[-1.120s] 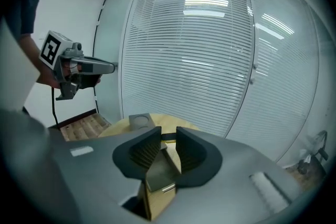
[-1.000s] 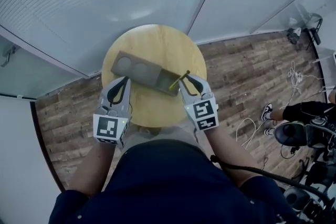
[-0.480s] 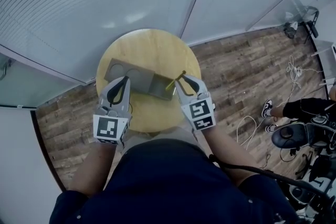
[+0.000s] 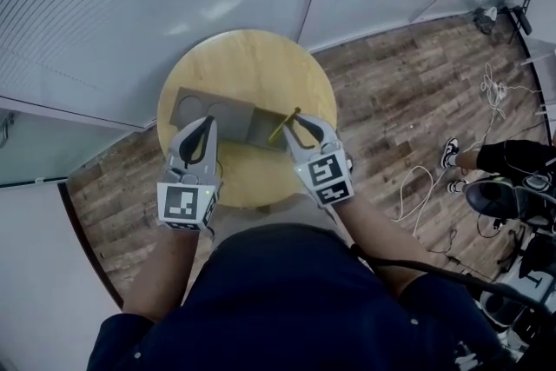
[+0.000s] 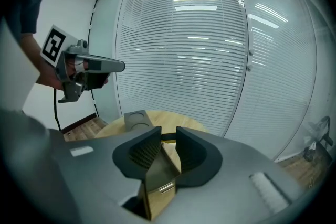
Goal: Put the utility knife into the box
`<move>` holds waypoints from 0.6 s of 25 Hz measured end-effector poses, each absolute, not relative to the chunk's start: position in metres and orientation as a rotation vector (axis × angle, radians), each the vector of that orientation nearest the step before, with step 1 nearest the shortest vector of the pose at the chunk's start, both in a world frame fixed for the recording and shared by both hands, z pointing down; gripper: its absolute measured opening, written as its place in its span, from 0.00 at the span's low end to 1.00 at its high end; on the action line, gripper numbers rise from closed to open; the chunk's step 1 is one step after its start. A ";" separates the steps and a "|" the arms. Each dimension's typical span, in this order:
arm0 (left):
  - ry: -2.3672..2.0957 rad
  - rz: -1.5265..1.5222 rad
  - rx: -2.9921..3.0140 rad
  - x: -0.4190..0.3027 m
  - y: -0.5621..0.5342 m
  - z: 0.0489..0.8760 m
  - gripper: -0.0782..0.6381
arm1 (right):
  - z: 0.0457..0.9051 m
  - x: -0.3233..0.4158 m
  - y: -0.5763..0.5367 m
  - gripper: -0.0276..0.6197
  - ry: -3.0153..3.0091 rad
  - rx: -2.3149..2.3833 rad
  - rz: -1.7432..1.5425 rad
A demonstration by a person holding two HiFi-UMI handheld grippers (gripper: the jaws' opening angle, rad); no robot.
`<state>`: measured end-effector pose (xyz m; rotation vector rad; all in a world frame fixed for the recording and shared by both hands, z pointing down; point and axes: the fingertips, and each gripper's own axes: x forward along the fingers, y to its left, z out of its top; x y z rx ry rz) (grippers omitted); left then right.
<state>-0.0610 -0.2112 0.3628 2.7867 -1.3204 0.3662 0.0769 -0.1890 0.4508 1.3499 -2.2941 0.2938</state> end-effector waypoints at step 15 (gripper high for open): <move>-1.318 0.436 2.713 -0.053 -0.220 0.400 0.11 | 0.498 0.076 -0.193 0.19 -2.287 1.272 0.376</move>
